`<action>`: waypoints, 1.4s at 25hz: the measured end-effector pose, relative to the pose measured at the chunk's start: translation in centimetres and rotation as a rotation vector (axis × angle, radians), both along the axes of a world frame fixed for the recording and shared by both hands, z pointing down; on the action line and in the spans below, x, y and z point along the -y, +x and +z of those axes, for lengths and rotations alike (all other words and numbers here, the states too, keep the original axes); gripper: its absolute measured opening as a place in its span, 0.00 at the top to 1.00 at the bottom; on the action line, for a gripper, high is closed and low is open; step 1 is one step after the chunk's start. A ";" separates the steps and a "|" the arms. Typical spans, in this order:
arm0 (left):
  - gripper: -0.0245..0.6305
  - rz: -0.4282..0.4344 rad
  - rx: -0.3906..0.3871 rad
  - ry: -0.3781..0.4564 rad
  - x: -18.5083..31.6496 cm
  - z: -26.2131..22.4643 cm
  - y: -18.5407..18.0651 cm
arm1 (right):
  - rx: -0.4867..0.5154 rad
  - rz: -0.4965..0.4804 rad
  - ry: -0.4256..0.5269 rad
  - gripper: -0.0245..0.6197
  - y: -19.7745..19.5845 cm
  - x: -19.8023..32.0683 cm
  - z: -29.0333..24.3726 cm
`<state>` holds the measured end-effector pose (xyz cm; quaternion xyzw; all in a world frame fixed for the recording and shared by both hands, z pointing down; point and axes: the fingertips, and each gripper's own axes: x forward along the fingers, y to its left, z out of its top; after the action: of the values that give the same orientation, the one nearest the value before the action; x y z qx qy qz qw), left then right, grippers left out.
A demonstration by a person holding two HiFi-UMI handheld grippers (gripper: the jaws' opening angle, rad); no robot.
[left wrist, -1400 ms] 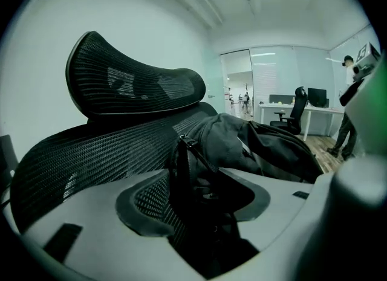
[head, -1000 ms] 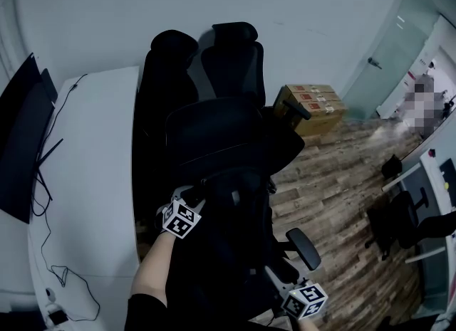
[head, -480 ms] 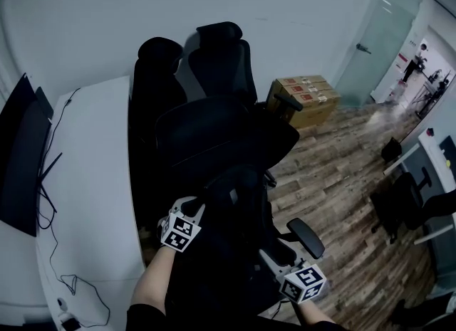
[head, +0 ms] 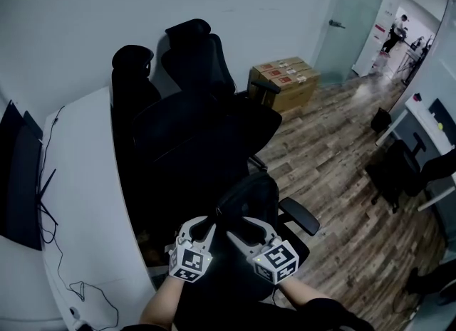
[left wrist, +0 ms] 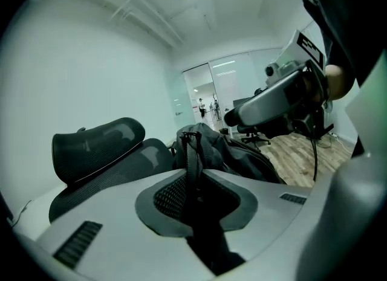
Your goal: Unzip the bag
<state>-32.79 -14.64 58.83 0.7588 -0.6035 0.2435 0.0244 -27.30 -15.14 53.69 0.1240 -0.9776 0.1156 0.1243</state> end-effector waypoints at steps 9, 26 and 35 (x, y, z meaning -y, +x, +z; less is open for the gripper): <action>0.83 0.083 0.093 0.004 -1.0 -1.2 7.8 | -0.048 0.021 0.227 0.63 3.3 -0.7 -1.3; 0.83 0.159 0.137 -0.001 0.2 -2.0 15.1 | -0.032 0.063 0.280 0.87 11.1 2.1 -1.7; 0.83 0.201 0.080 -0.033 -0.4 -2.3 16.5 | 0.028 -0.022 0.208 0.89 12.6 2.4 -2.3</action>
<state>-16.30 -14.20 56.57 0.8048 -0.5206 0.2847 -0.0118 -14.71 -17.51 51.39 0.1241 -0.9873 0.0141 0.0984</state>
